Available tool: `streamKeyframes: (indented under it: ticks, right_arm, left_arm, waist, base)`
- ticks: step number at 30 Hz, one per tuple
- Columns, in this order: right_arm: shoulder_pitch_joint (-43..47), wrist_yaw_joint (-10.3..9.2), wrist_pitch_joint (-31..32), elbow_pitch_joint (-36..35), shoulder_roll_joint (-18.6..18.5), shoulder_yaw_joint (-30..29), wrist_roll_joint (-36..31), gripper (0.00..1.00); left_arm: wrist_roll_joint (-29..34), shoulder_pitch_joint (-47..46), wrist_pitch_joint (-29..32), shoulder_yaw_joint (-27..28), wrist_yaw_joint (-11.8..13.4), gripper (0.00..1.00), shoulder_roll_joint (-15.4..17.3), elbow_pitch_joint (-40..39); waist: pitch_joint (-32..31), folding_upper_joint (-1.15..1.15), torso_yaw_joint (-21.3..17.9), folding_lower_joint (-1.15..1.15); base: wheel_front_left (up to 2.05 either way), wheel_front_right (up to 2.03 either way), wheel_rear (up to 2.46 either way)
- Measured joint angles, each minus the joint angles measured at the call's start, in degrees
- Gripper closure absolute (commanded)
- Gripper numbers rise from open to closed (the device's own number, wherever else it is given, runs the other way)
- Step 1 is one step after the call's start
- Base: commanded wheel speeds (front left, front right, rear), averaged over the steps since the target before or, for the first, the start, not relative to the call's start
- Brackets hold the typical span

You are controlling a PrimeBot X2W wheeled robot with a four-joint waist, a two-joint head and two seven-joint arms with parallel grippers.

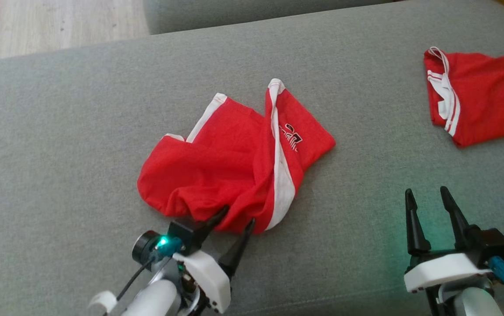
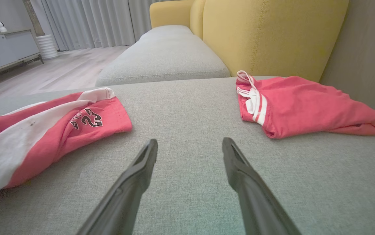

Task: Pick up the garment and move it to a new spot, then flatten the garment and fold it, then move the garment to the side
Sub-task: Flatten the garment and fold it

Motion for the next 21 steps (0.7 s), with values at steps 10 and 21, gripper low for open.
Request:
streamKeyframes:
  ticks: [10, 21]
  right_arm:
    - [0.02, 0.0, 0.0, 0.04, 0.0, -0.03, -0.09, 0.0]
    - [1.09, 0.0, 0.0, 0.57, 0.0, -0.34, 0.11, 0.0]
  left_arm:
    - [-9.18, -2.59, 7.36, -1.13, -2.36, 1.0, -0.54, -2.09]
    - [-32.96, -3.26, 20.14, 0.82, -2.56, 1.0, 2.24, -33.57]
  waist:
    - [-0.98, 0.0, -1.13, 0.0]
    - [-2.39, 0.0, -0.6, 0.0]
  base:
    - [0.0, 0.0, 0.0]
    - [0.0, 0.0, 0.0]
